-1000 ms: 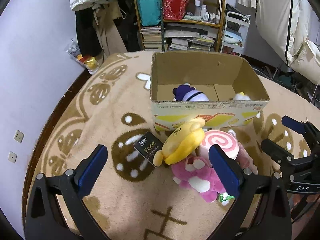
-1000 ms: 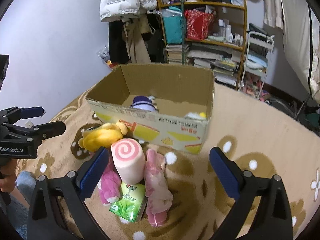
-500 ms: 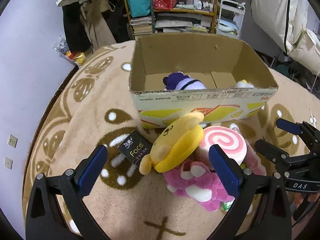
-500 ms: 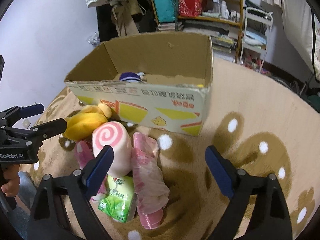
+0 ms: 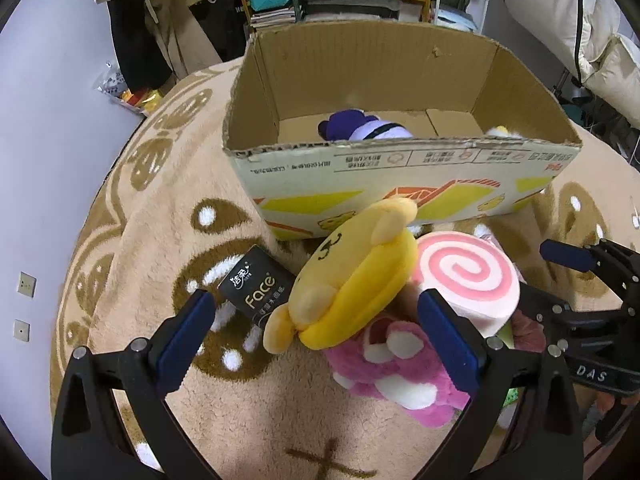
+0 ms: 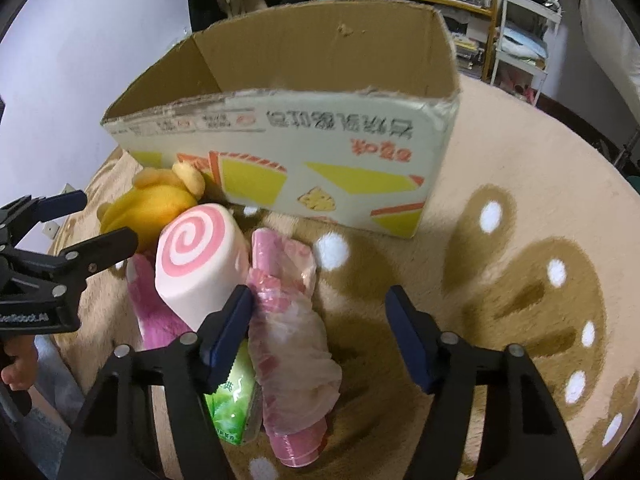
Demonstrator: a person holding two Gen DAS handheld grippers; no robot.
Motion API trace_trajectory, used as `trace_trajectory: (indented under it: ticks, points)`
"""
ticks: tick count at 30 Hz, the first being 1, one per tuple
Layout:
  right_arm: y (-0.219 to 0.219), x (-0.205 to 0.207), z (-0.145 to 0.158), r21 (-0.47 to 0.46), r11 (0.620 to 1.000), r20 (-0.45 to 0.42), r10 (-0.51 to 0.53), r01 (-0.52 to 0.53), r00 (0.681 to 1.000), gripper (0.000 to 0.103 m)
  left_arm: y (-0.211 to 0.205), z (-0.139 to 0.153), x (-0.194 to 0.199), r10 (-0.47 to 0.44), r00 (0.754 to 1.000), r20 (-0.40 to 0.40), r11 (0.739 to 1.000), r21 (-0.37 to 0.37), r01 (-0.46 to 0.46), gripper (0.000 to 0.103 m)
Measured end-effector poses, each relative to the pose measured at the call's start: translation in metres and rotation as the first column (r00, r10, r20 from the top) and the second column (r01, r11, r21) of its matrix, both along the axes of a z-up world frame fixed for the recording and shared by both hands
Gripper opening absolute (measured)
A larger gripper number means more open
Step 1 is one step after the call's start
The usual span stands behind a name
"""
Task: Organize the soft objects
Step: 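Grasp the yellow plush bear with the left tool while the right tool grasps the pink wrapped item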
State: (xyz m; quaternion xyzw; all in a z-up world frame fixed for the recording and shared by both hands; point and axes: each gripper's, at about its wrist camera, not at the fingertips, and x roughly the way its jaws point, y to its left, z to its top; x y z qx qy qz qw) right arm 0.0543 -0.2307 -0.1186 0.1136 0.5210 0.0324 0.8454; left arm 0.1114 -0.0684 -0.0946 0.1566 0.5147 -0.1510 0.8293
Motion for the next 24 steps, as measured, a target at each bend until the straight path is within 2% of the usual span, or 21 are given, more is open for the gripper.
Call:
trace_trajectory:
  ticks: [8,10,12,14,15,17,19,24]
  points:
    - [-0.002,0.004,-0.011,0.040,0.999,-0.038,0.008,-0.007,0.999,0.070,-0.004,-0.014,0.008,-0.009,1.000,-0.029,1.000,-0.001,0.009,0.100]
    - [-0.004,0.006,-0.014,0.048,0.999,-0.047,0.014,-0.012,0.999,0.061,-0.006,-0.016,0.009,-0.015,0.999,-0.033,1.000,-0.009,0.015,0.100]
    - [-0.004,0.009,-0.017,0.054,0.998,-0.050,0.026,-0.023,0.998,0.040,-0.007,-0.019,0.010,-0.020,0.999,-0.030,1.000,-0.009,0.020,0.098]
    - [-0.001,0.012,-0.017,0.062,0.998,-0.047,0.036,-0.033,0.998,0.025,-0.008,-0.021,0.010,-0.026,0.999,-0.030,1.000,-0.010,0.026,0.089]
    - [0.000,0.012,-0.016,0.059,0.998,-0.044,0.039,-0.037,0.998,0.022,-0.008,-0.023,0.011,-0.028,0.999,-0.037,1.000,-0.010,0.028,0.082]
    - [0.002,0.013,-0.016,0.057,0.997,-0.046,0.047,-0.044,0.998,0.021,-0.008,-0.027,0.012,-0.037,0.998,-0.055,0.999,-0.029,0.035,0.073]
    - [0.001,0.014,-0.019,0.071,0.997,-0.050,0.047,-0.043,0.998,0.020,-0.009,-0.029,0.013,-0.047,0.997,-0.069,0.997,-0.060,0.043,0.060]
    - [0.005,0.011,-0.015,0.051,0.998,-0.033,0.030,-0.029,0.999,0.017,-0.011,-0.025,0.008,-0.058,0.997,-0.045,0.997,-0.061,0.056,0.049]
